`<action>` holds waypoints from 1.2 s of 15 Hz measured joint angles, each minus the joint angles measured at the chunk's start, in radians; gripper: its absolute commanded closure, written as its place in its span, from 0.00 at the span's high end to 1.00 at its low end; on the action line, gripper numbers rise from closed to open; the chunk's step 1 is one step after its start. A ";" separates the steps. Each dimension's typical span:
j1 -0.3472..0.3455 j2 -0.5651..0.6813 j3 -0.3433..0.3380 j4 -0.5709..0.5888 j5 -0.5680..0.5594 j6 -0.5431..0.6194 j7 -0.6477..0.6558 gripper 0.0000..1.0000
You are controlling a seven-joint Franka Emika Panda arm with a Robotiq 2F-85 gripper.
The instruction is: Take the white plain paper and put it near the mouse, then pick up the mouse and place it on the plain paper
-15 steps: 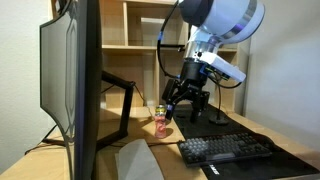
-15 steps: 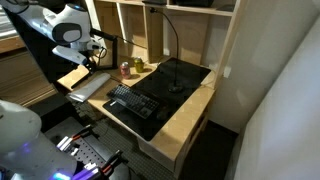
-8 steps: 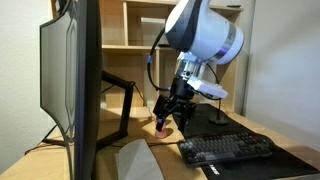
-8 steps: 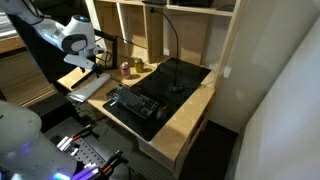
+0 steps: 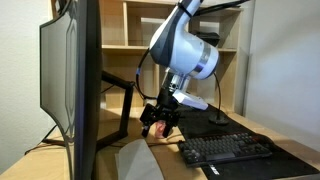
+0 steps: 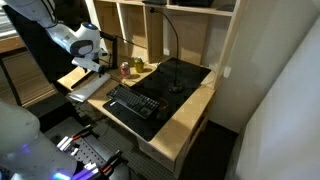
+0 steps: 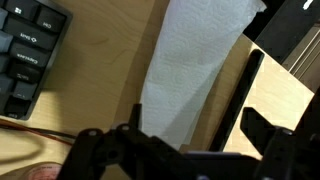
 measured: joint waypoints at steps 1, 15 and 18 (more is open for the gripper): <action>-0.001 0.000 0.000 0.001 0.000 0.000 0.000 1.00; -0.075 0.360 0.063 0.165 -0.259 0.225 0.132 1.00; -0.113 0.406 0.107 0.207 -0.294 0.225 0.133 1.00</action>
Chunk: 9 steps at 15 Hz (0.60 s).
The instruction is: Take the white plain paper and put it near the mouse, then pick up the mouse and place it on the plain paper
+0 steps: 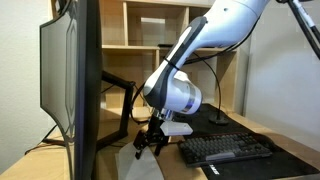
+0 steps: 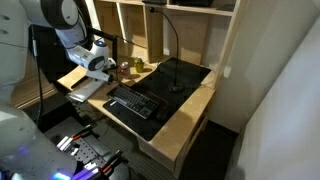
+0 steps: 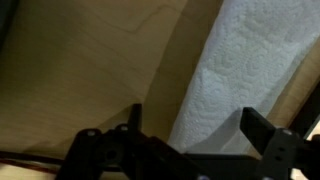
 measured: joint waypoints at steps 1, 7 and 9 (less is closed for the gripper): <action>-0.012 0.009 0.014 0.009 -0.008 0.000 0.000 0.75; -0.078 0.051 0.084 0.048 -0.037 -0.002 -0.003 0.38; -0.096 0.062 0.102 0.055 -0.038 -0.002 -0.004 0.24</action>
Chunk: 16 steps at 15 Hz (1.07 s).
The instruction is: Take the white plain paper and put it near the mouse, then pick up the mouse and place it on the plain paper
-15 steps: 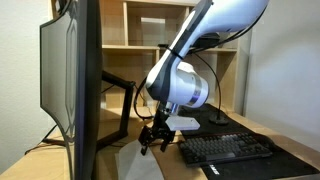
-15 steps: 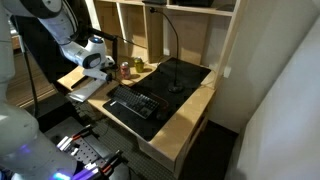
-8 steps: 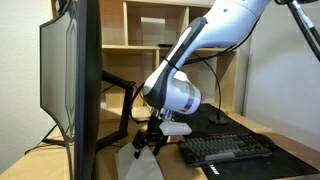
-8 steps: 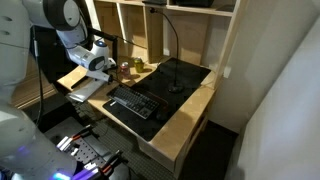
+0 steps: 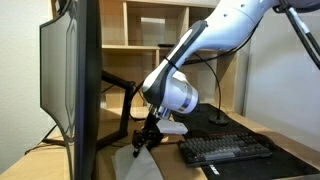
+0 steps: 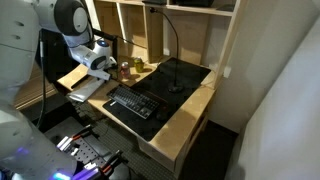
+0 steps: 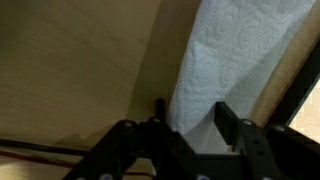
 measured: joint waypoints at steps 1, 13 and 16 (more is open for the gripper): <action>-0.006 0.006 0.008 0.003 0.000 0.000 0.000 0.17; -0.232 -0.008 0.229 -0.067 0.026 -0.114 -0.019 0.00; -0.320 -0.172 0.273 -0.190 0.037 -0.120 0.014 0.00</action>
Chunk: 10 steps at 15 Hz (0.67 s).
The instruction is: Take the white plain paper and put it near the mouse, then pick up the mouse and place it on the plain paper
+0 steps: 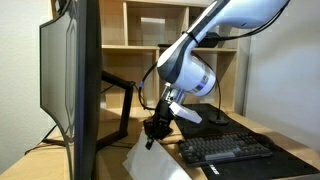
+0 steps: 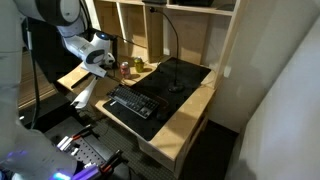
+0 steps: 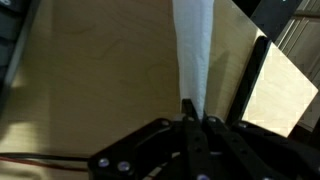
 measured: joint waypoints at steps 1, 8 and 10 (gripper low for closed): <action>-0.029 -0.058 0.019 -0.042 0.000 0.000 0.017 0.00; -0.332 -0.434 0.310 -0.227 0.396 -0.084 -0.140 0.00; -0.386 -0.507 0.357 -0.227 0.575 -0.082 -0.232 0.00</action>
